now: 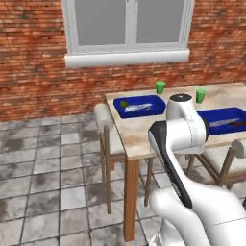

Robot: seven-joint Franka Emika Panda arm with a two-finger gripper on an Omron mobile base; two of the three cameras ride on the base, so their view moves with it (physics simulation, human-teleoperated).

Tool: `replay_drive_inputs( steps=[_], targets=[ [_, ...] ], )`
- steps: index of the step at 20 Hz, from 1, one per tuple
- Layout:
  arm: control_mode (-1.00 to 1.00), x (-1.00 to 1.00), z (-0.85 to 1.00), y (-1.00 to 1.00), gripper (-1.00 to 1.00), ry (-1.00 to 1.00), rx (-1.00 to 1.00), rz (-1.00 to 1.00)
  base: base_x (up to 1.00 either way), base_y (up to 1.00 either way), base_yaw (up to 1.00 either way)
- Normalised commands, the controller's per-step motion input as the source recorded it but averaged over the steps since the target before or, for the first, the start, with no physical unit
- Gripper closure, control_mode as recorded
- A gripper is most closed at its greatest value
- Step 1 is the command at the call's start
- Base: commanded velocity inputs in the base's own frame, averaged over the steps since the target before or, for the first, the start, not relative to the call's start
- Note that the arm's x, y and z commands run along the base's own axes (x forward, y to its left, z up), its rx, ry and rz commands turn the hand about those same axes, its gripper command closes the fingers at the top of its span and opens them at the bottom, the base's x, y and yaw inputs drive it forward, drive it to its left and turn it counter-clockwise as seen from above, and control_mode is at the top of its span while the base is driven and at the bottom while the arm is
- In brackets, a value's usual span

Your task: Gather the mushroom and lime from the fridge and place them on a tray on the dining counter. Then gather the chicken drumstick and fish from the fridge and place them on the other tray.

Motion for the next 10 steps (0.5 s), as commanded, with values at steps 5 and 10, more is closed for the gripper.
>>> replay_drive_inputs(
  steps=[5,10],
  targets=[
    [1.00,0.00,0.00,0.00,-1.00,0.00,0.00,0.00,0.00,0.49,0.82],
    [1.00,0.00,0.00,0.00,-1.00,0.00,0.00,0.00,0.17,0.50,0.73]
  ],
)
